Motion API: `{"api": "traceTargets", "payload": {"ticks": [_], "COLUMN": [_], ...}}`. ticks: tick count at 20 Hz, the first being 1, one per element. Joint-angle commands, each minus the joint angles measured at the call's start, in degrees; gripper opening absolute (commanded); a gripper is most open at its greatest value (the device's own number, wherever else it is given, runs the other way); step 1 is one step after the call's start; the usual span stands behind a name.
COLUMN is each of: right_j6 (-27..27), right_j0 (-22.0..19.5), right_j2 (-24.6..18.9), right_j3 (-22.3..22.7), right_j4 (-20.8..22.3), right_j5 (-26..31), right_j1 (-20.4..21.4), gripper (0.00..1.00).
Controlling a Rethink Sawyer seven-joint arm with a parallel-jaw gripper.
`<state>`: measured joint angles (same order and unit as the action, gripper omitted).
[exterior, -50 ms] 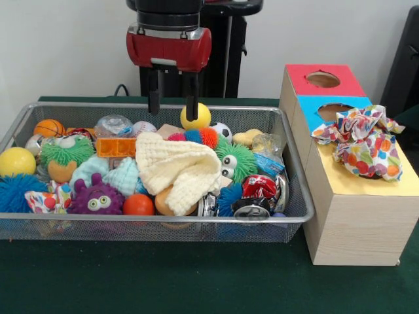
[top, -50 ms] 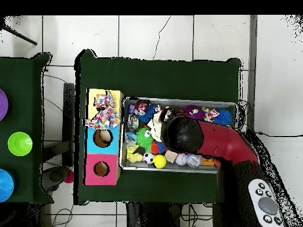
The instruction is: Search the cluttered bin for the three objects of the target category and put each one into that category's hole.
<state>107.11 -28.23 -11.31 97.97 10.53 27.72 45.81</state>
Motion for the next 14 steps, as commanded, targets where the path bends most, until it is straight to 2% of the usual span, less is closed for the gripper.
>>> {"api": "traceTargets", "payload": {"ticks": [1, 10, 14], "right_j6": [-15.6, -19.3, -20.9], "right_j0": [-4.0, -10.9, -14.7], "right_j2": [-8.5, -13.8, -16.8], "right_j3": [-2.0, -3.1, -4.6], "right_j4": [6.1, 10.2, 11.4], "right_j5": [7.6, 11.0, 12.5], "right_j1": [-3.0, -4.1, -6.5], "gripper": [1.0, 1.0, 1.0]}}
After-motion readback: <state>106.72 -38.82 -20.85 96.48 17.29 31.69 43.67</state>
